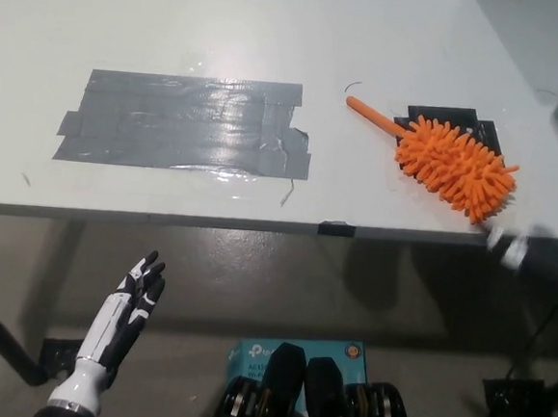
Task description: An orange duster is kept infront of the robot in the middle of the table and the robot extends its right arm to grab the duster, picks it up and hands it to a person
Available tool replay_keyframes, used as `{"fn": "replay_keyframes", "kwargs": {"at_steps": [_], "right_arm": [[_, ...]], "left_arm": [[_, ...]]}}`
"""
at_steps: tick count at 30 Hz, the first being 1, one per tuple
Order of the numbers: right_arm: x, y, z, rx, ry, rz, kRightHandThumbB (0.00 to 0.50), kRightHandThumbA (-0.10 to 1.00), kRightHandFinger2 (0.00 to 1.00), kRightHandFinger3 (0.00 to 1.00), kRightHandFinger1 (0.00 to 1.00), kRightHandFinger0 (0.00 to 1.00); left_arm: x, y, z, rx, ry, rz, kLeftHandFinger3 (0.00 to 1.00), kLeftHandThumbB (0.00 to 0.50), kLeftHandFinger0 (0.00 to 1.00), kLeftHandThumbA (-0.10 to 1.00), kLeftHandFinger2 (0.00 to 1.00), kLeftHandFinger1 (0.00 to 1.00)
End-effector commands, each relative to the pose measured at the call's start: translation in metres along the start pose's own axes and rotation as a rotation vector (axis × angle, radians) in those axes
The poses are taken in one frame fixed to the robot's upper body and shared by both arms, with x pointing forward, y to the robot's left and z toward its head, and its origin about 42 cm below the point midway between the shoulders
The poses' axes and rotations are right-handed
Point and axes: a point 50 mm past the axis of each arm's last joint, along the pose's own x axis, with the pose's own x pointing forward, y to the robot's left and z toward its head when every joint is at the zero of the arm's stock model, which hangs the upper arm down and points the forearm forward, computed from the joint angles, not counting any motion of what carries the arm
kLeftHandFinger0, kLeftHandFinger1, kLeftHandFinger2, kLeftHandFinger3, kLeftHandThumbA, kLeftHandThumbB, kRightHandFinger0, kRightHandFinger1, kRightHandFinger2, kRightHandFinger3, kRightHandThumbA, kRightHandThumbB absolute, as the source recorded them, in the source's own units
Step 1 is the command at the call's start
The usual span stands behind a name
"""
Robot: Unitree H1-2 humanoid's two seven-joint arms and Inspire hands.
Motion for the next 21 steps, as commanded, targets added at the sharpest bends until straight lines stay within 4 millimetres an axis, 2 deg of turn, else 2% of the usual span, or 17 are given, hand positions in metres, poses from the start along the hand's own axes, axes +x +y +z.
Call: {"fn": "replay_keyframes", "kwargs": {"at_steps": [1,3,5,10,11,15,18,19,21], "right_arm": [[0.044,-0.023,0.009,-0.137,0.053,-0.023,0.315,0.92,1.00,1.00,1.00,1.00],[0.069,-0.023,0.001,-0.185,0.110,0.019,0.326,0.96,1.00,1.00,1.00,1.00],[0.084,-0.022,-0.003,-0.208,0.146,0.047,0.327,0.97,1.00,1.00,1.00,1.00],[0.140,-0.010,-0.021,-0.242,0.283,0.144,0.362,0.95,1.00,1.00,1.00,1.00],[0.160,-0.004,-0.026,-0.267,0.336,0.174,0.367,0.95,1.00,1.00,1.00,1.00],[0.182,0.008,-0.037,-0.258,0.411,0.205,0.388,0.90,1.00,1.00,1.00,1.00],[0.201,0.026,-0.054,-0.275,0.512,0.313,0.416,0.99,1.00,1.00,1.00,1.00],[0.203,0.029,-0.056,-0.287,0.527,0.333,0.416,1.00,1.00,1.00,1.00,1.00],[0.203,0.041,-0.066,-0.166,0.578,0.364,0.388,0.94,1.00,1.00,1.00,1.00]], "left_arm": [[-0.006,0.000,0.005,0.012,-0.056,0.001,1.00,0.220,1.00,0.91,1.00,1.00],[-0.007,-0.001,0.003,0.008,-0.053,0.002,1.00,0.232,1.00,0.91,1.00,1.00],[-0.008,-0.002,0.002,0.006,-0.052,0.002,1.00,0.236,1.00,0.92,1.00,1.00],[-0.006,-0.003,0.004,-0.009,-0.043,0.001,1.00,0.262,1.00,0.92,1.00,1.00],[-0.005,-0.003,0.006,-0.009,-0.048,0.001,1.00,0.256,1.00,0.92,1.00,1.00],[-0.002,-0.002,0.010,0.008,-0.066,0.002,1.00,0.246,1.00,0.92,1.00,1.00],[0.001,-0.002,0.012,0.014,-0.082,0.001,1.00,0.237,1.00,0.92,1.00,1.00],[0.002,-0.001,0.012,0.013,-0.085,0.002,1.00,0.237,1.00,0.92,1.00,1.00],[0.003,-0.001,0.014,0.010,-0.092,-0.001,1.00,0.232,1.00,0.92,1.00,1.00]]}}
